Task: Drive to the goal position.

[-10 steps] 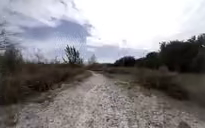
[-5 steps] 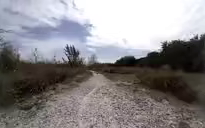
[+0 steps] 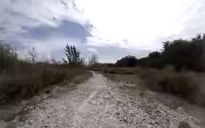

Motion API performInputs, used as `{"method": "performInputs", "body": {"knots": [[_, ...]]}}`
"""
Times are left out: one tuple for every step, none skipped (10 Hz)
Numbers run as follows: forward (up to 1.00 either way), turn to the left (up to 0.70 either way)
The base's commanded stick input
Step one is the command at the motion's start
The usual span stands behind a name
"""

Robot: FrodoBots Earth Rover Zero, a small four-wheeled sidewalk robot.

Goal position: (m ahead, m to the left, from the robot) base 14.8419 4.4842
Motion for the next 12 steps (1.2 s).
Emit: {"method": "performInputs", "body": {"knots": [[0.70, 0.00], [0.70, 0.00], [0.70, 0.00], [0.70, 0.00], [0.70, 0.00], [0.70, 0.00], [0.70, 0.00], [0.70, 0.00], [0.70, 0.00], [0.70, 0.00], [0.70, 0.00], [0.70, 0.00]]}}
